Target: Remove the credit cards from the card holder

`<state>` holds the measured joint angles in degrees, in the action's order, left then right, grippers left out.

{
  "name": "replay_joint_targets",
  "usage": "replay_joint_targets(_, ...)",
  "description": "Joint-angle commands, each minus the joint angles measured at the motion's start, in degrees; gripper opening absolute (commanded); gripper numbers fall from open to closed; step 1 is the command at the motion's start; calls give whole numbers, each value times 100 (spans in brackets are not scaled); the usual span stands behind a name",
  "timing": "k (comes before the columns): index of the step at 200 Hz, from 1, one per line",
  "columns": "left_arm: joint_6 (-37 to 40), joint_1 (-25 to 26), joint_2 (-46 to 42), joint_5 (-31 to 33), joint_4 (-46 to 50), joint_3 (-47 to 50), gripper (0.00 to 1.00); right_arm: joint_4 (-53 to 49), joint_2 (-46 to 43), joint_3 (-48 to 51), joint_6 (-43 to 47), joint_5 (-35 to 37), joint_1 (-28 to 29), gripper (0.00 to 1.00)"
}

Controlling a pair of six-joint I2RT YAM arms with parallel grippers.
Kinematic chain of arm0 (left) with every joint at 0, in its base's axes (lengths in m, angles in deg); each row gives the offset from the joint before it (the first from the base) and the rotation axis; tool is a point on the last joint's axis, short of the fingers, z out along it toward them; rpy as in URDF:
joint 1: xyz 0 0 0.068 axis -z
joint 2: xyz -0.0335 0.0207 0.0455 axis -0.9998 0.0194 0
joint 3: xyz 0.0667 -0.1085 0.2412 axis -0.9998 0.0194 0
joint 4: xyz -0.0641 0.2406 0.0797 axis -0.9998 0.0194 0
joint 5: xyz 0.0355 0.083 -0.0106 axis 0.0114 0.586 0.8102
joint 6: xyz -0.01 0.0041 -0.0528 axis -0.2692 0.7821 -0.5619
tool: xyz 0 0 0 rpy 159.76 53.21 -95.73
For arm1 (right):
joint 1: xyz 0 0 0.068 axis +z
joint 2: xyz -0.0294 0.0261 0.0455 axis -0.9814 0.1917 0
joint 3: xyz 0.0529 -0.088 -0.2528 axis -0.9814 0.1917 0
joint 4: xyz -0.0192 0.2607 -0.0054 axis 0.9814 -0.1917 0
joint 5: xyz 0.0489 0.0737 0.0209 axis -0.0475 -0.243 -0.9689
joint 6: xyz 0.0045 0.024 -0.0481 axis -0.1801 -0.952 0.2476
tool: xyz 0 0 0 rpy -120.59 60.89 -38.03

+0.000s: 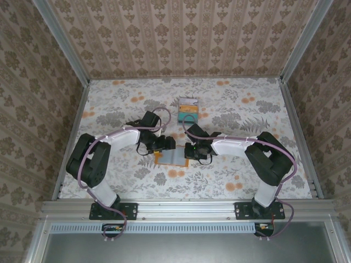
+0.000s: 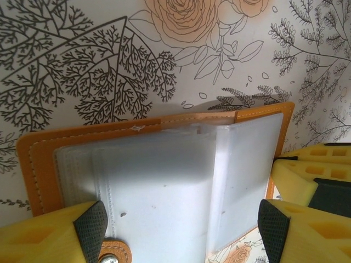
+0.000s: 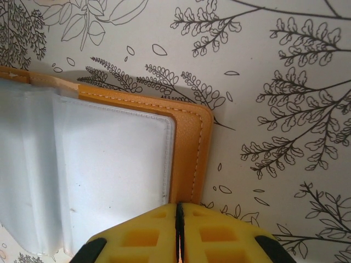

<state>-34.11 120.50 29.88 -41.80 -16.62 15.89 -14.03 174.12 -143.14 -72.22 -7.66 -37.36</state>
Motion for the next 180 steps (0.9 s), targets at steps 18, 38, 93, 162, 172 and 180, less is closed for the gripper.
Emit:
replay_joint_targets(18,17,204,182,-415,-34,-82,77,-54,236,-8,-57,-80,55,13)
replay_joint_targets(38,-67,278,134,-782,-307,-99,77,-50,237,-4,-63,-77,52,13)
replay_joint_targets(93,-127,402,86,-1020,-476,-196,77,69,111,91,-124,-47,47,13)
replay_joint_targets(162,-121,613,76,-1329,-608,-361,77,158,-513,429,-257,381,-46,14)
replay_joint_targets(172,-100,672,76,-1339,-604,-408,77,198,-659,549,-306,461,-83,14)
replay_joint_targets(180,-100,700,68,-1358,-610,-428,77,214,-763,609,-344,508,-114,15)
